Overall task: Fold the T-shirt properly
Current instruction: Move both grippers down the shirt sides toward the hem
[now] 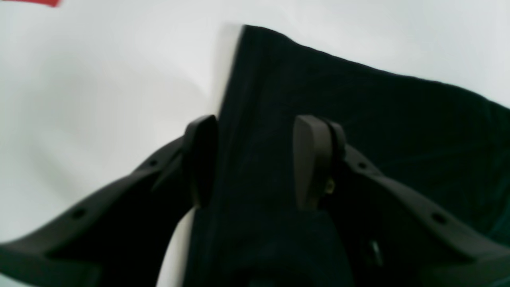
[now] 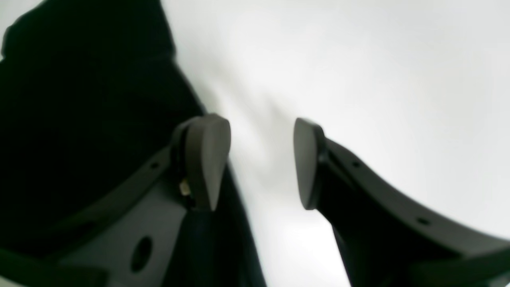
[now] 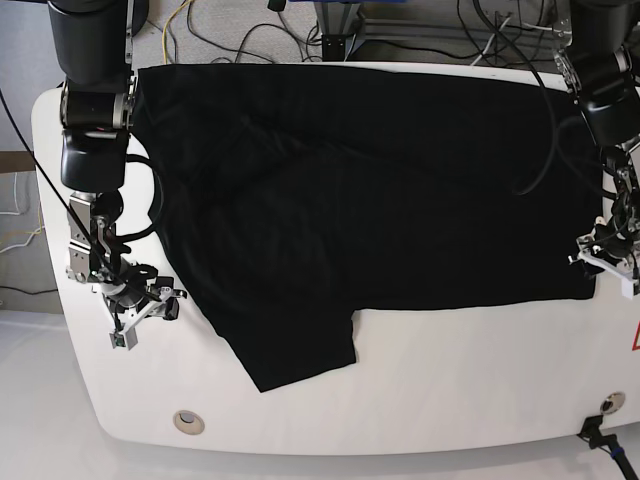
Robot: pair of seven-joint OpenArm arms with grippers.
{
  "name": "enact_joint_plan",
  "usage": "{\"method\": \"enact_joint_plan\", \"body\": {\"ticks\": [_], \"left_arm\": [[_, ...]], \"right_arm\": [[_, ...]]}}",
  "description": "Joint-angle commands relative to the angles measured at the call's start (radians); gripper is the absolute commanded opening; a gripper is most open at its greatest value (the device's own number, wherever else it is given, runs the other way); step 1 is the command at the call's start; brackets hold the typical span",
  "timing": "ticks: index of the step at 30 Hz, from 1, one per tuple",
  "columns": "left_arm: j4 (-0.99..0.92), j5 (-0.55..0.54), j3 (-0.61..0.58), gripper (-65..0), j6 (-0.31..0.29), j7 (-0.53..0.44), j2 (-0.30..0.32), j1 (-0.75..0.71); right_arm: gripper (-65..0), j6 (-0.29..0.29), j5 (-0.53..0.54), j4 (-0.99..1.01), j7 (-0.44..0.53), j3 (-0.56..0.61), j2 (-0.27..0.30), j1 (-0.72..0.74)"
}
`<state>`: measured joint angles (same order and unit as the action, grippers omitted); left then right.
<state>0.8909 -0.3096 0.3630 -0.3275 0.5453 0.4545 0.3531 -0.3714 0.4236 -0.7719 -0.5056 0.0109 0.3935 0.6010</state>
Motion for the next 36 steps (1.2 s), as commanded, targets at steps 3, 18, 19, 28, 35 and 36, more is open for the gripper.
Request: {"method": "enact_joint_plan", "body": {"ticks": [3, 18, 19, 28, 35, 36], "left_arm": [[-0.057, -0.010, -0.009, -36.2, -0.002, -0.077, 0.022, 0.060], [-0.066, -0.013, -0.009, -36.6, -0.002, -0.083, 0.045, 0.053], [-0.066, -0.013, -0.009, -36.3, -0.002, -0.083, 0.045, 0.053], [-0.066, -0.013, -0.005, -36.0, -0.002, -0.083, 0.065, 0.051], [-0.066, -0.012, -0.006, -36.3, 0.000, -0.089, 0.065, 0.057], [-0.066, -0.012, -0.006, -36.3, 0.000, -0.089, 0.065, 0.059]], "right_arm": [[-36.2, -0.007, 0.007, 0.142, 0.111, 0.042, -0.014, 0.101], [-36.2, -0.004, 0.004, 0.406, 0.310, 0.064, -0.133, 0.207], [-36.2, -0.004, 0.004, 0.406, 0.310, 0.064, -0.138, 0.196], [-36.3, -0.004, 0.004, 0.400, 0.310, 0.064, -0.179, 0.145], [-36.5, -0.004, 0.004, 0.400, 0.310, 0.065, -0.207, 0.150], [-36.5, -0.004, 0.004, 0.400, 0.312, 0.065, -0.207, 0.150]]}}
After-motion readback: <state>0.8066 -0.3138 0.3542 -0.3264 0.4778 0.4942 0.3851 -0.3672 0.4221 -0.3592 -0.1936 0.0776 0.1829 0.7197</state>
